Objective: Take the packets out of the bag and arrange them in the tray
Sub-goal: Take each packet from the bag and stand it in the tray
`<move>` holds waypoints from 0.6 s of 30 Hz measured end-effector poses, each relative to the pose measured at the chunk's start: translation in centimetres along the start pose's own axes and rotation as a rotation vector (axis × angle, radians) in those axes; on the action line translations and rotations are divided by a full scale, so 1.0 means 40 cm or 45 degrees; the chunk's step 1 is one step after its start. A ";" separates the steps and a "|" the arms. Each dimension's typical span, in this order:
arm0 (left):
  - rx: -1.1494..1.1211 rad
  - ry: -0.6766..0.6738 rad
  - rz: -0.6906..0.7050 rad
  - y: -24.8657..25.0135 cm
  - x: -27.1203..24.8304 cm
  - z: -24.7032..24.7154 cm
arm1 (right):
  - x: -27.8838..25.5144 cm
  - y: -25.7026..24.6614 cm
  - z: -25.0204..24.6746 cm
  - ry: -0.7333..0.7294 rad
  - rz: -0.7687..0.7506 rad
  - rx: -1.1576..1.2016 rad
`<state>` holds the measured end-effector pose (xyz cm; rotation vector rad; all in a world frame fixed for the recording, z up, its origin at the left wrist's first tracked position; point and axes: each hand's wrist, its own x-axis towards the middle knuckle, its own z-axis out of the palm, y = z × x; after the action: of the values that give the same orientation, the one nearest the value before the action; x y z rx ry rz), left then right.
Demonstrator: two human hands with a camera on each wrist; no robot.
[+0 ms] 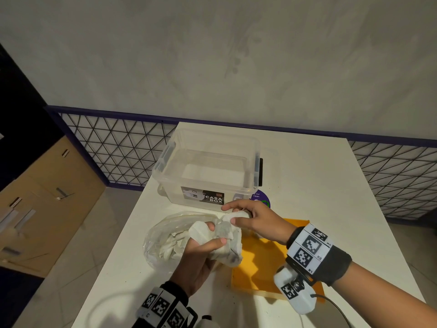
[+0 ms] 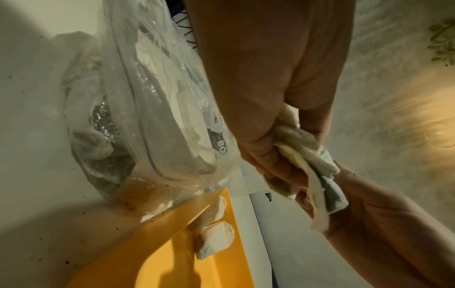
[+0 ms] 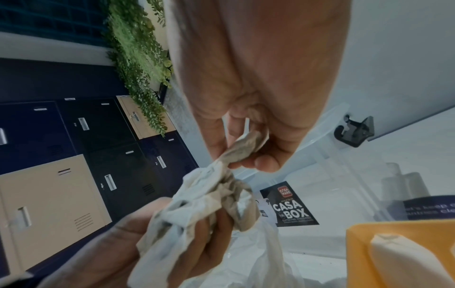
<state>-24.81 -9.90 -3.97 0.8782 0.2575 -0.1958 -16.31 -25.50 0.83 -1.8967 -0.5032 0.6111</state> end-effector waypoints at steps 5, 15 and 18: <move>-0.009 0.009 -0.008 -0.005 0.000 -0.008 | 0.002 -0.014 0.003 0.122 -0.006 0.097; -0.133 0.029 -0.017 -0.010 0.004 -0.036 | -0.003 0.007 -0.032 0.187 0.093 0.150; -0.092 -0.016 -0.033 -0.008 0.006 -0.043 | -0.012 0.040 -0.061 0.280 0.169 0.135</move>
<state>-24.93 -8.79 -5.32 0.8024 0.2627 -0.2146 -15.06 -28.14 0.26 -1.8784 -0.2004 0.4970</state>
